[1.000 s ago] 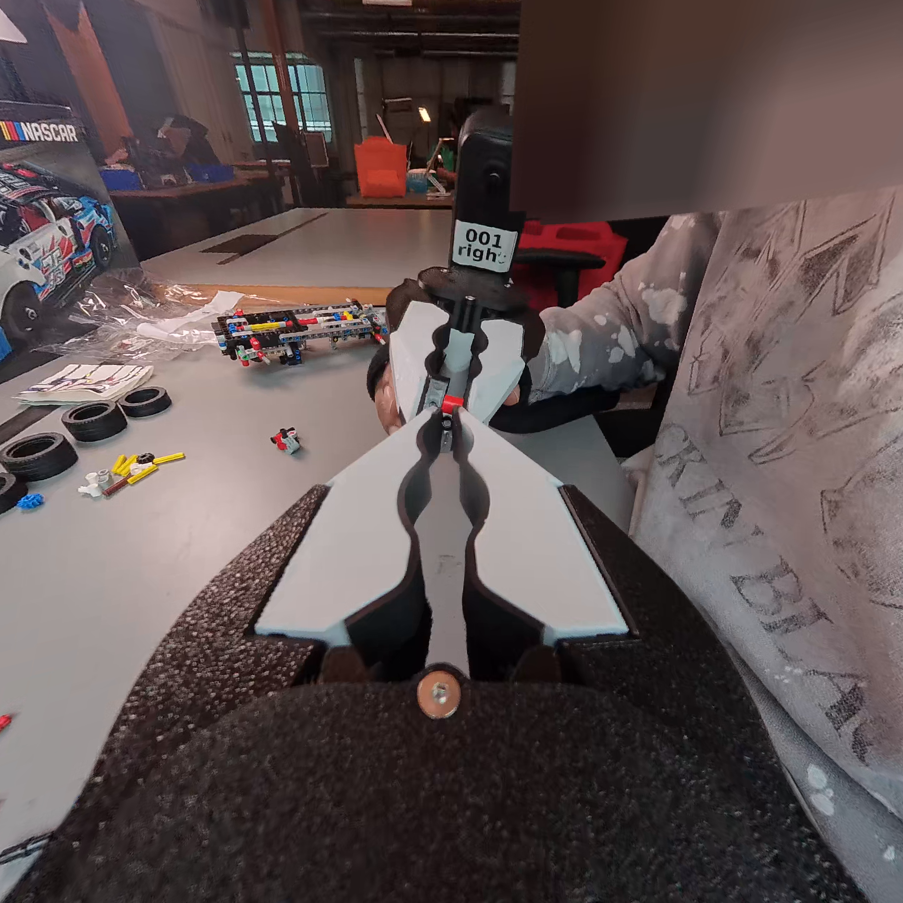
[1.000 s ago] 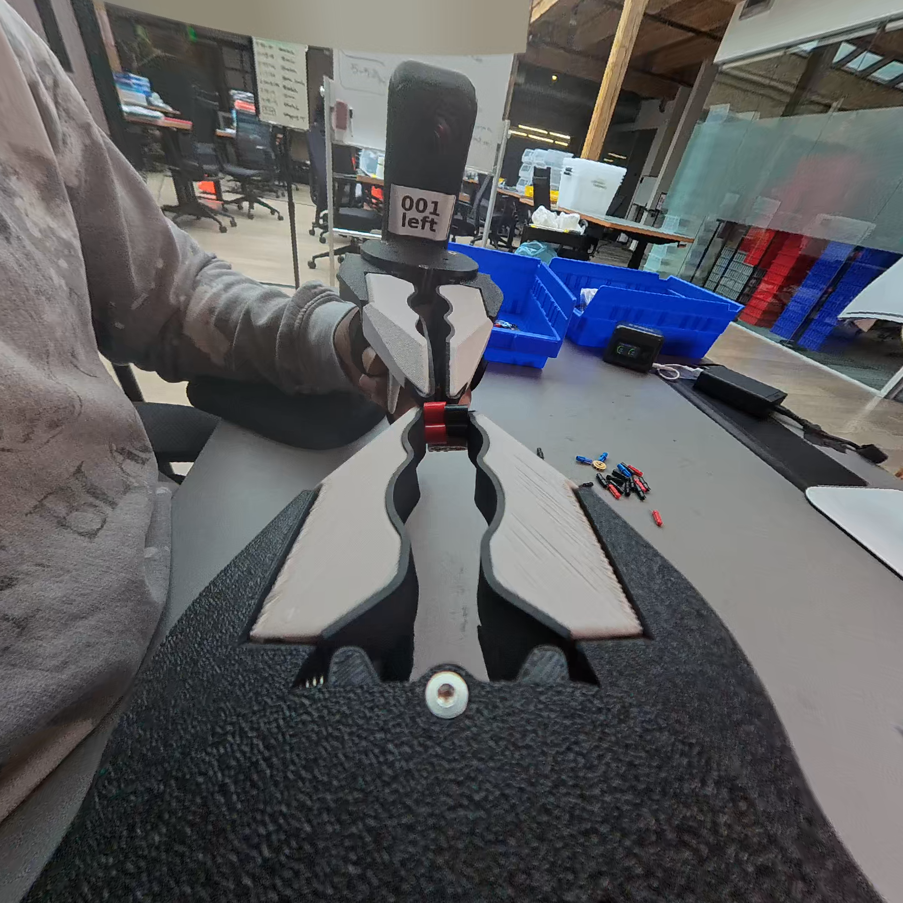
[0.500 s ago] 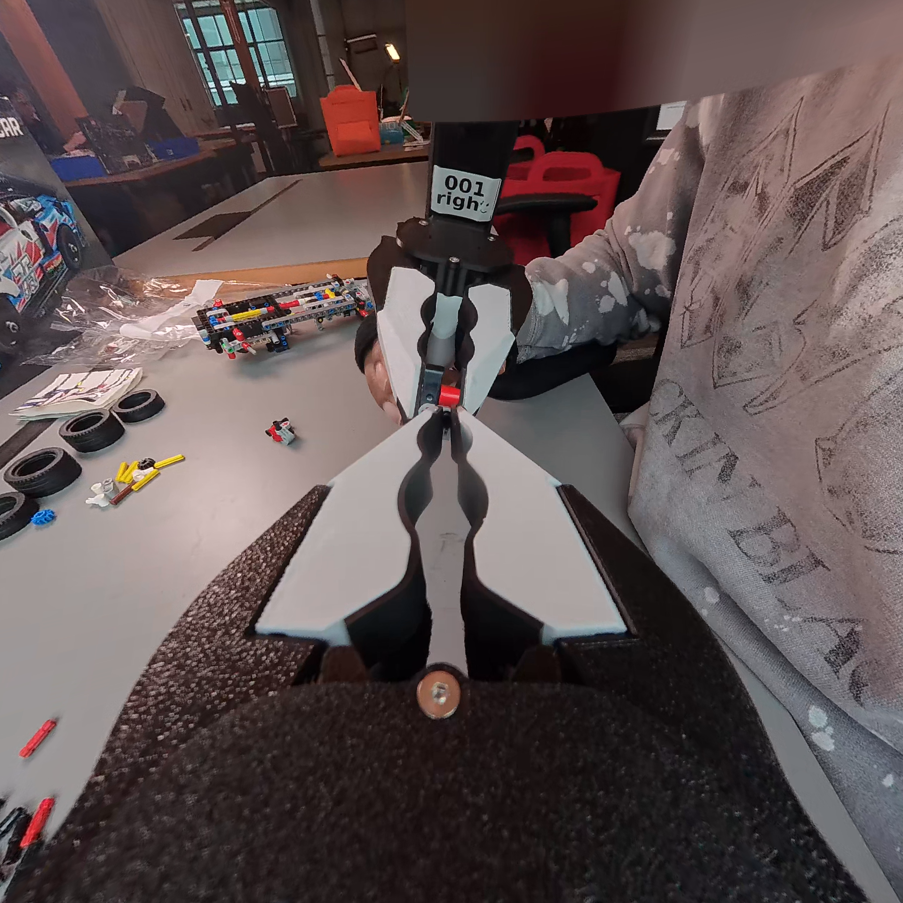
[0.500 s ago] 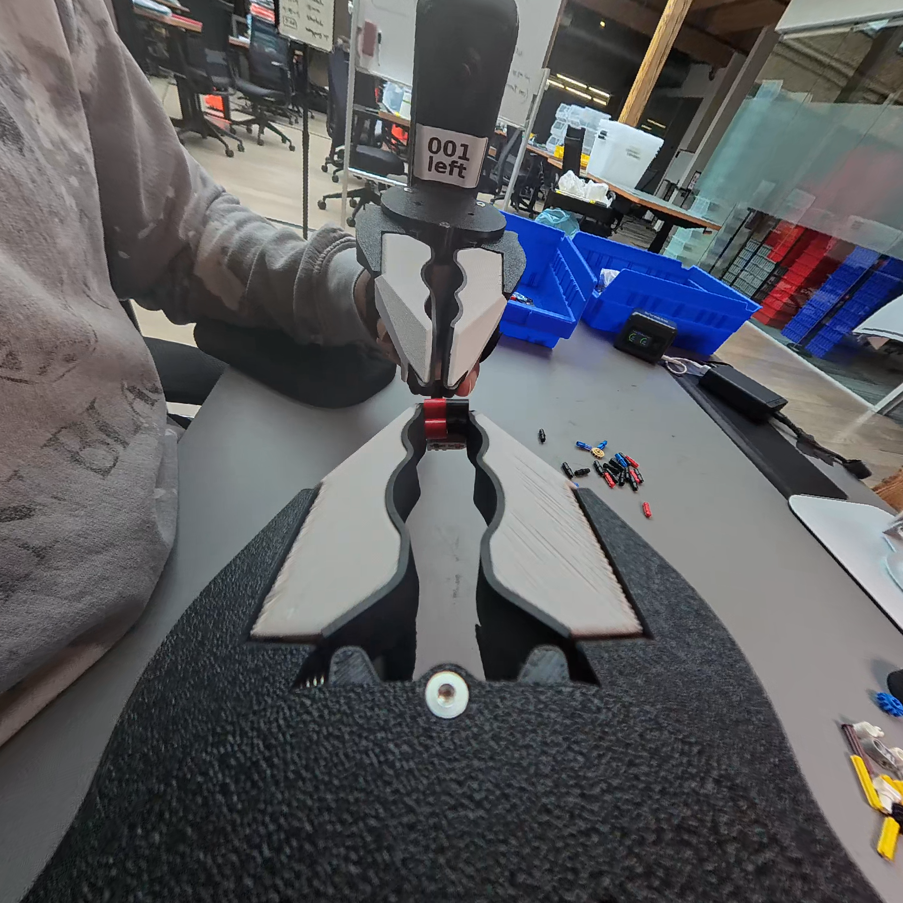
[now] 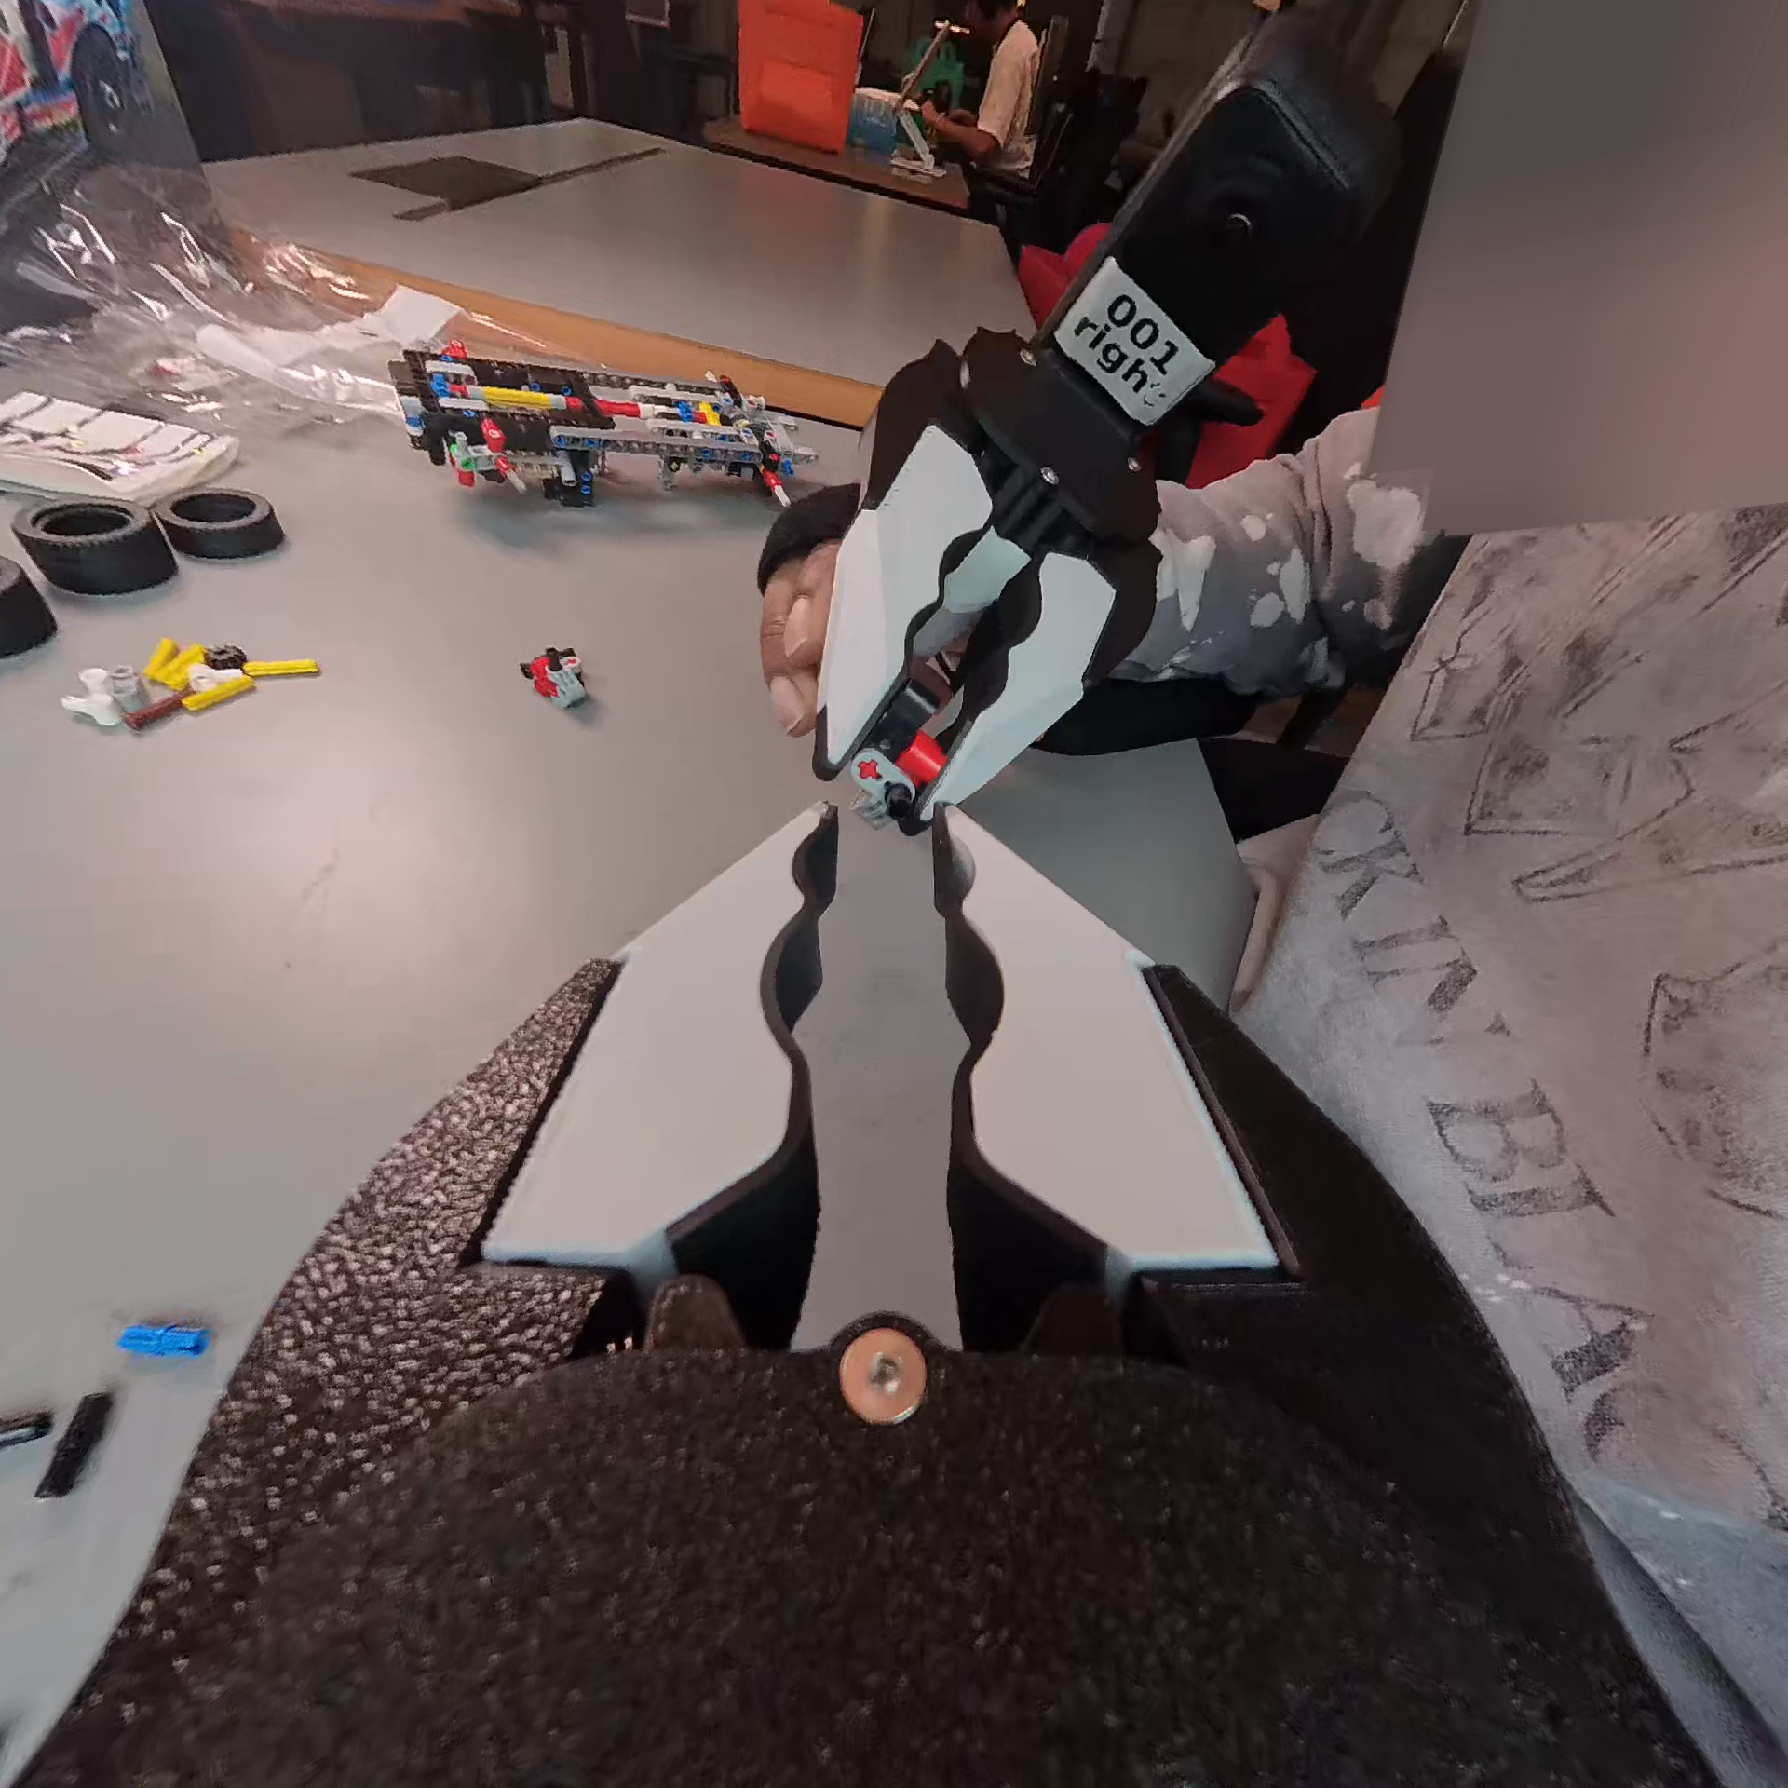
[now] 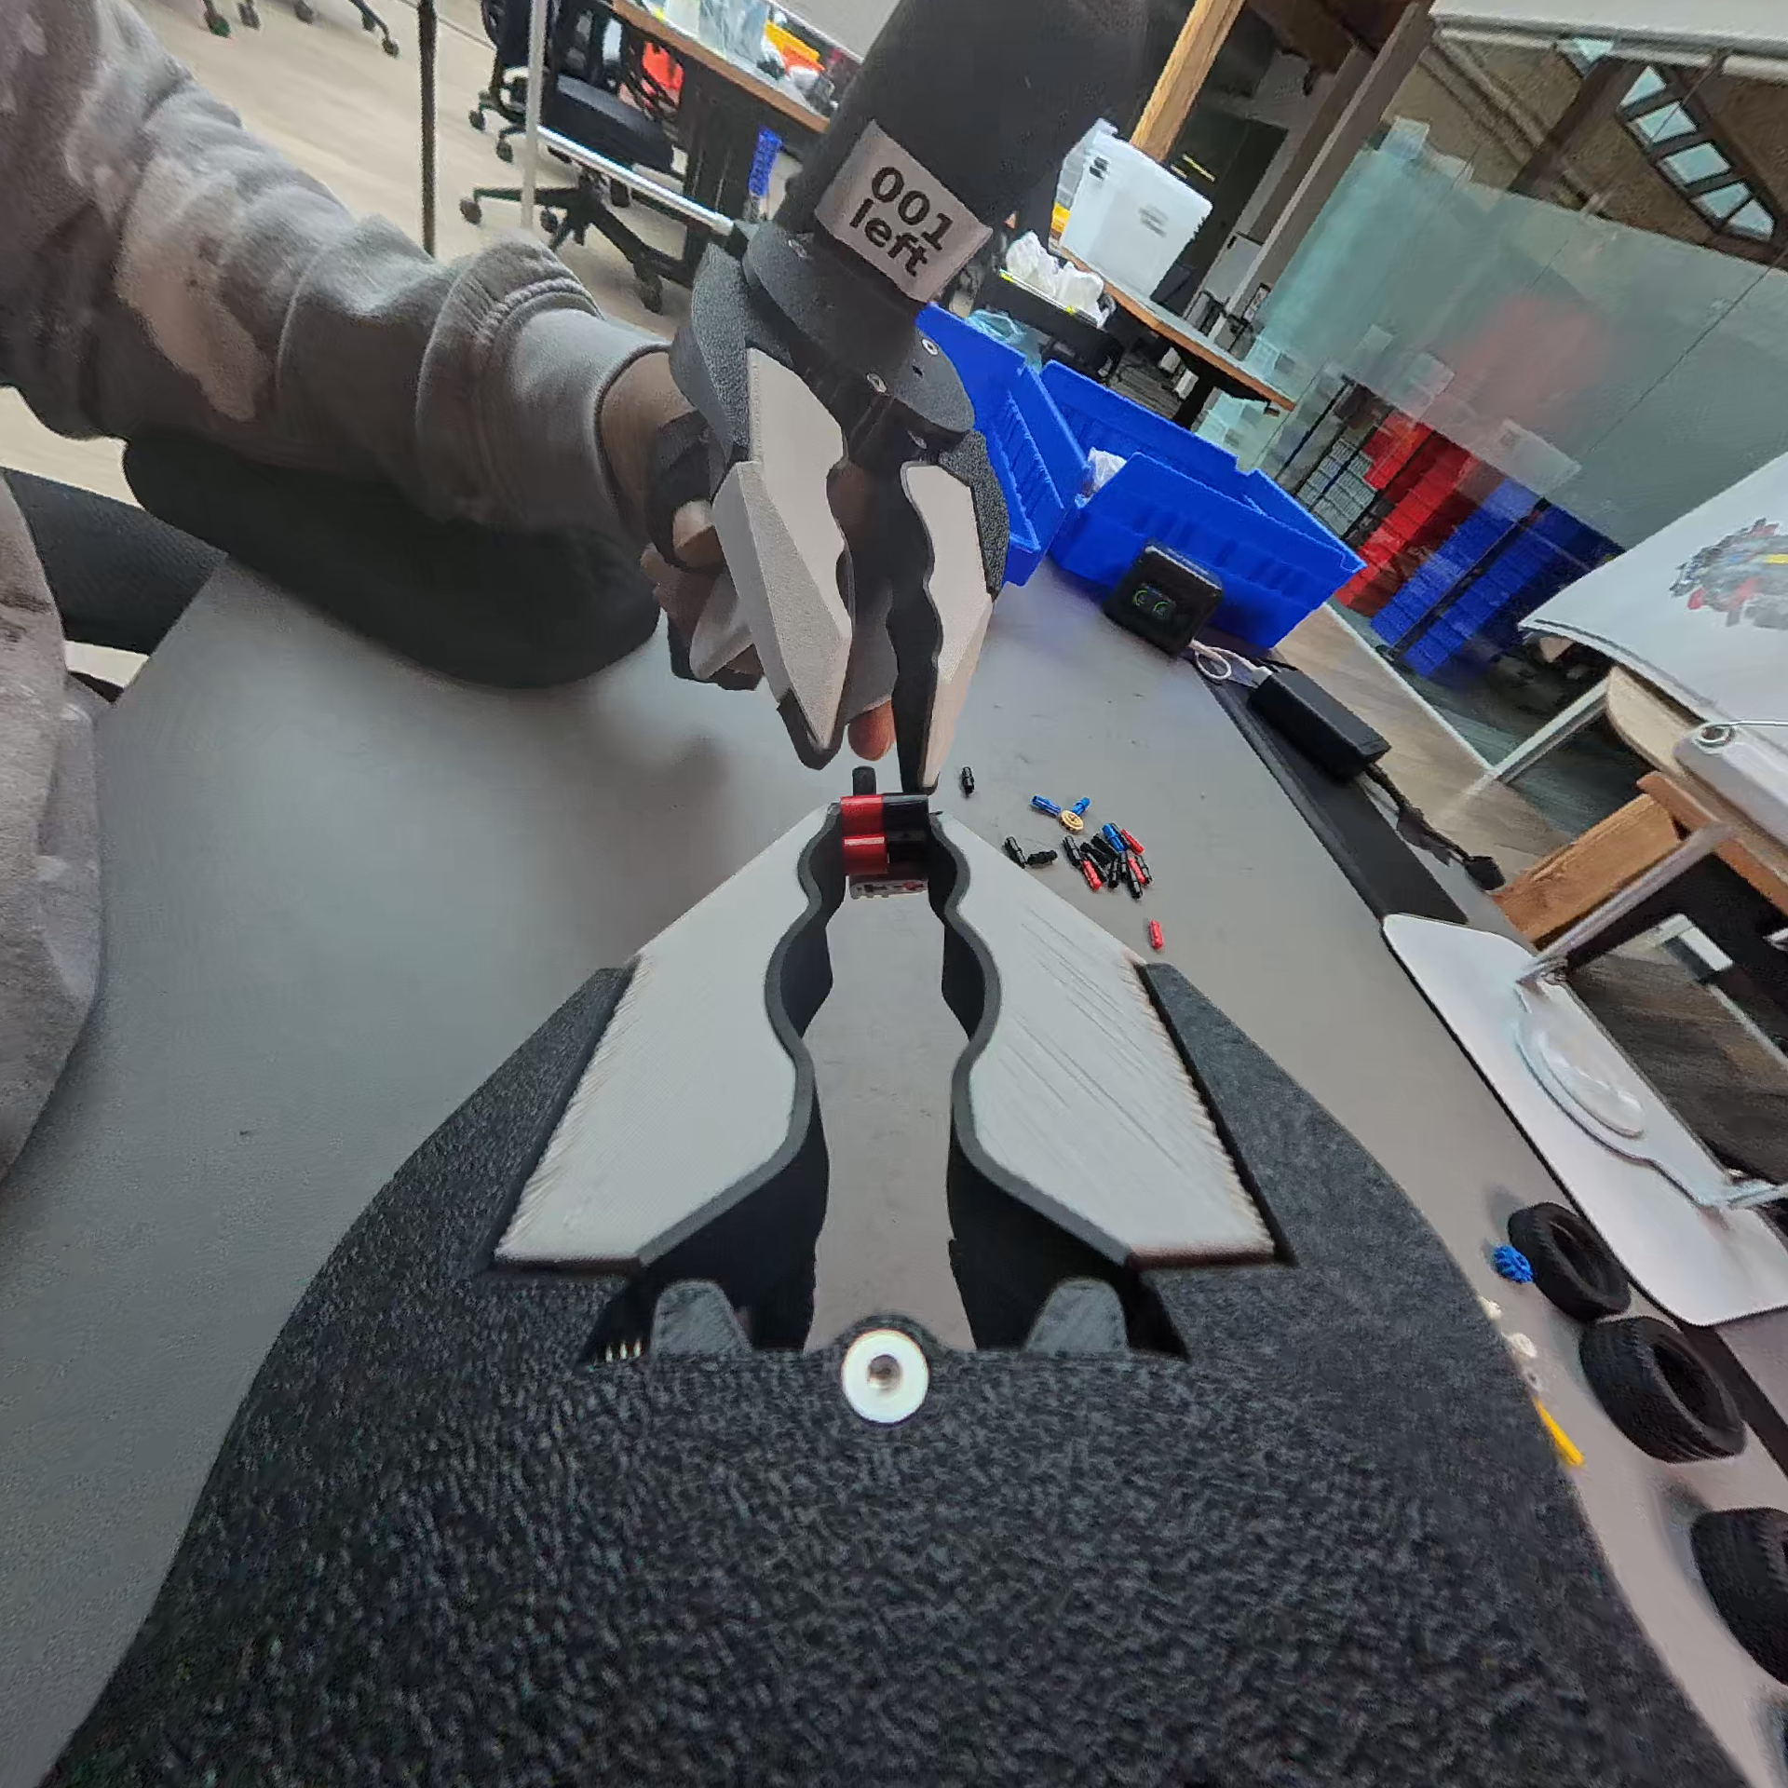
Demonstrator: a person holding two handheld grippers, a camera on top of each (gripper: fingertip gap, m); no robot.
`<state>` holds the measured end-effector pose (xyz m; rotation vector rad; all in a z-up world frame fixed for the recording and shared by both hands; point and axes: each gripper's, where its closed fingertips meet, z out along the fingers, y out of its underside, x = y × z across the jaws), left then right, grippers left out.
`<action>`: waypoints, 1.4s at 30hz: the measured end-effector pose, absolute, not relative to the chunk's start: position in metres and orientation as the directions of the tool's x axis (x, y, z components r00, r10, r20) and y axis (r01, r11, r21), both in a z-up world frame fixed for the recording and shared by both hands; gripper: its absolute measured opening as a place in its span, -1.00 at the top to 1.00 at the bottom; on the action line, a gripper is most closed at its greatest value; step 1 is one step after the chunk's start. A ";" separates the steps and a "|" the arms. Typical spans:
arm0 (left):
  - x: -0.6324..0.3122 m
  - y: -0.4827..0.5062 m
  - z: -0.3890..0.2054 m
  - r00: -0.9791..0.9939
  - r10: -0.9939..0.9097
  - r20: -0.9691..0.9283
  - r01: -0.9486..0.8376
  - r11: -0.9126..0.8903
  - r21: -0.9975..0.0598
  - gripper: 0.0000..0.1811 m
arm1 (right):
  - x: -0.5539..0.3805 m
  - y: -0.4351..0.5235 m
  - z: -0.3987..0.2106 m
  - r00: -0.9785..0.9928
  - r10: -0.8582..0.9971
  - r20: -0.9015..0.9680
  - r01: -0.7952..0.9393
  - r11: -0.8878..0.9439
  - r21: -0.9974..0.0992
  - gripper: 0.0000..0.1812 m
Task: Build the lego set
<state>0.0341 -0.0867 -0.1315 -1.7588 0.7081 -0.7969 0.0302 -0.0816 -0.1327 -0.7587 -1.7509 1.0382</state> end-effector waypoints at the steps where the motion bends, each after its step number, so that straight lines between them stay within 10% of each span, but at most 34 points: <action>1: 0.037 -0.086 -0.133 0.601 -0.773 0.201 -0.083 -0.310 -0.947 0.80 | 0.030 -0.081 -0.133 -0.362 0.830 0.424 0.046 0.470 -0.882 0.83; 12: 0.038 -0.082 -0.135 0.628 -0.731 0.267 -0.057 -0.385 -0.921 0.96 | 0.027 -0.079 -0.133 -0.256 0.709 0.657 0.054 0.689 -0.723 0.84; 22: -0.066 -0.087 -0.083 0.789 -0.572 0.223 0.120 -0.212 -0.970 0.98 | 0.050 -0.015 -0.144 -0.196 0.865 0.461 0.173 0.494 -0.852 0.84; 28: -0.143 -0.063 -0.156 0.970 -0.242 0.039 -0.066 -0.410 -0.910 0.96 | 0.028 -0.038 -0.155 -0.263 0.833 0.486 0.165 0.535 -0.828 0.83; 42: -0.149 -0.035 -0.229 0.934 -0.271 -0.234 -0.352 -0.578 -0.736 0.94 | 0.034 -0.043 -0.173 -0.281 0.831 0.481 0.196 0.540 -0.819 0.83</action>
